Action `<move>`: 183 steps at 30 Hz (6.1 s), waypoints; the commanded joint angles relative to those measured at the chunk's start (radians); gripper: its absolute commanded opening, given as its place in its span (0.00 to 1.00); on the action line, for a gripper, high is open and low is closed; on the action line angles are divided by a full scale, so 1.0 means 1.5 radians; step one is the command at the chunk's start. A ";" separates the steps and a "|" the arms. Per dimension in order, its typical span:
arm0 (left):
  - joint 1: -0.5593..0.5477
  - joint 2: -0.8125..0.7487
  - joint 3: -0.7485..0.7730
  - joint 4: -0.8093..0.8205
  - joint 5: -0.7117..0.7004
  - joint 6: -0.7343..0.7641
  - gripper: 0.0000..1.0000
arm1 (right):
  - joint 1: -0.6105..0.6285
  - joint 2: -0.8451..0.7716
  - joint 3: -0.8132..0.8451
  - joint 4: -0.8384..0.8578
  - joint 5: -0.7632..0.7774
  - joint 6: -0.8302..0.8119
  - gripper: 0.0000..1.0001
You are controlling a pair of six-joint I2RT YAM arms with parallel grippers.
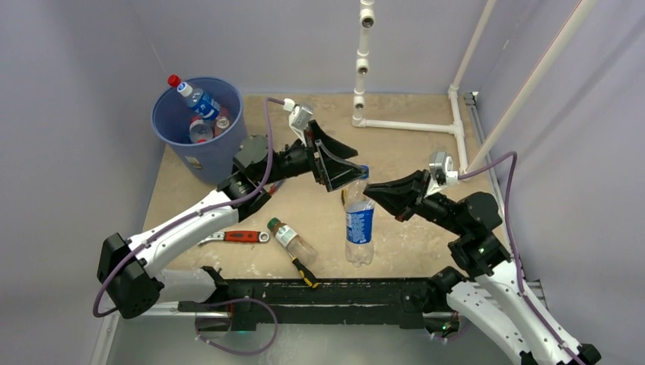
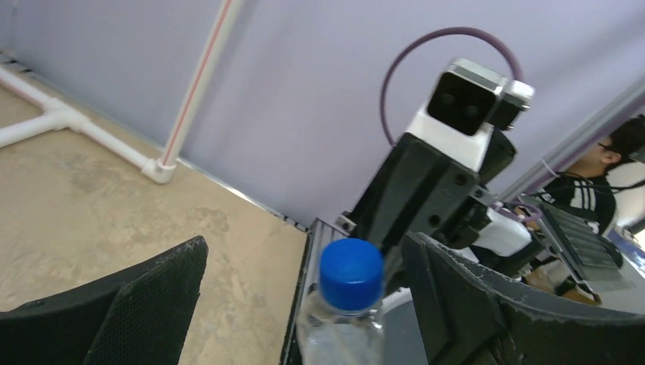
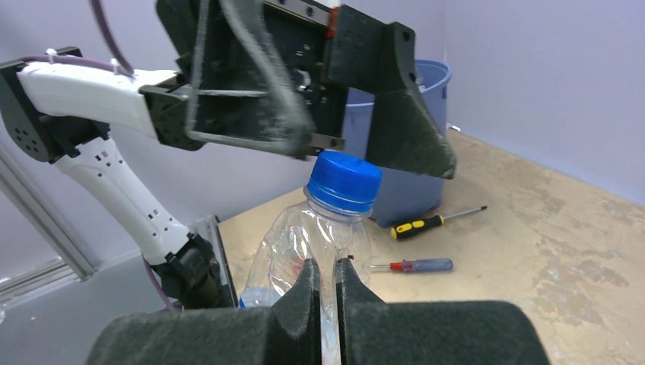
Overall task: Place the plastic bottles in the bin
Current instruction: Pick up the plastic bottle from the corner of the board, then place the plastic bottle in the trash bin, then pick up the plastic bottle at the center of the board.
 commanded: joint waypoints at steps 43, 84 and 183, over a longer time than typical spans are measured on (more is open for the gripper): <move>-0.080 -0.159 0.019 -0.114 -0.323 0.186 0.00 | 0.012 -0.007 0.064 -0.024 0.061 0.061 0.99; 0.311 -0.007 0.322 -0.058 -0.929 0.759 0.00 | 0.012 -0.095 -0.091 0.005 0.074 0.129 0.98; 0.417 -0.373 -0.197 -0.420 -0.288 0.122 0.99 | 0.368 0.594 0.112 -0.056 0.346 0.000 0.99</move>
